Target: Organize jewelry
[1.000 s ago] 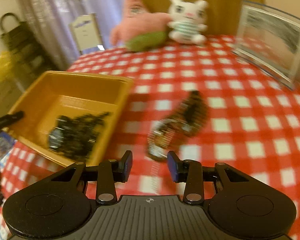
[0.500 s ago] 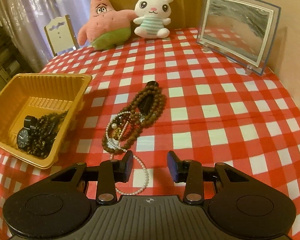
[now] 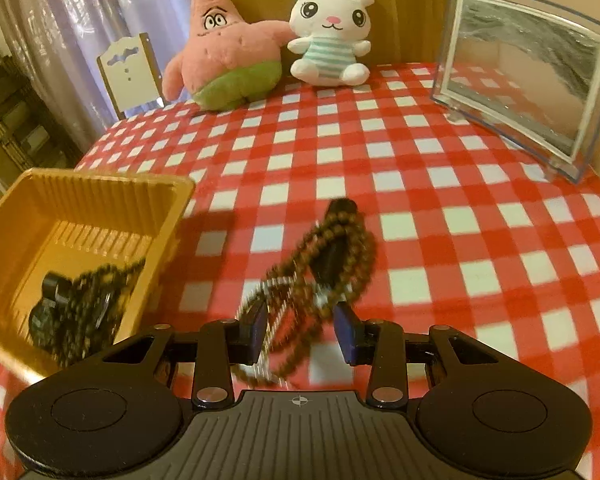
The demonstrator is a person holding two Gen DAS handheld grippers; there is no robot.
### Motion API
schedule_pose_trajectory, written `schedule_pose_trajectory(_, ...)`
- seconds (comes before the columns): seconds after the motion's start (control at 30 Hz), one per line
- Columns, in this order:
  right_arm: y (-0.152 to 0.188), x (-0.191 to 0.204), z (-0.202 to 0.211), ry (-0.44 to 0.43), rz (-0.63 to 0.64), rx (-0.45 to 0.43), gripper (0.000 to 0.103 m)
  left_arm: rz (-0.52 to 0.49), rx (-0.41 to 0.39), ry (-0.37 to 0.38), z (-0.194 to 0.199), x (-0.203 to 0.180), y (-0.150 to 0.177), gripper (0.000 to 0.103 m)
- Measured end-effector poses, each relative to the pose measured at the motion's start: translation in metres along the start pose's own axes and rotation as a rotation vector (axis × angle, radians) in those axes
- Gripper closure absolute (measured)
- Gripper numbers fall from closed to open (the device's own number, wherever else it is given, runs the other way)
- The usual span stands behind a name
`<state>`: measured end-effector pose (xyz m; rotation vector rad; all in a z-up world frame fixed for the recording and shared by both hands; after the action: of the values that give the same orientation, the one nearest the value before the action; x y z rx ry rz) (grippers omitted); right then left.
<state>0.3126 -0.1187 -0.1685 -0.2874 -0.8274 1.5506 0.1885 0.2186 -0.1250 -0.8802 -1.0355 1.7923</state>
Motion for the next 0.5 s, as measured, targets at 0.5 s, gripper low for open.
schedule_pose_trajectory(0.5,-0.014,-0.015,-0.021,0.114,-0.107,0.009,0.096,0.002,0.002,-0.001,-0.001,0.001,0.001,0.094)
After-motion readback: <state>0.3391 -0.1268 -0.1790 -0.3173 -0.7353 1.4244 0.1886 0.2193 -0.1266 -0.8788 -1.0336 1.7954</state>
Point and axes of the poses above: each gripper's, at about its wrist camera, not at the fingertips, and z roughly against the way its jaws point, x to its left, y to its underside, the point moved 9 cm from there along -z, roughly the way its jaws point, and after that the axes turned 5 degrees about -x, right-handed, at the moved point
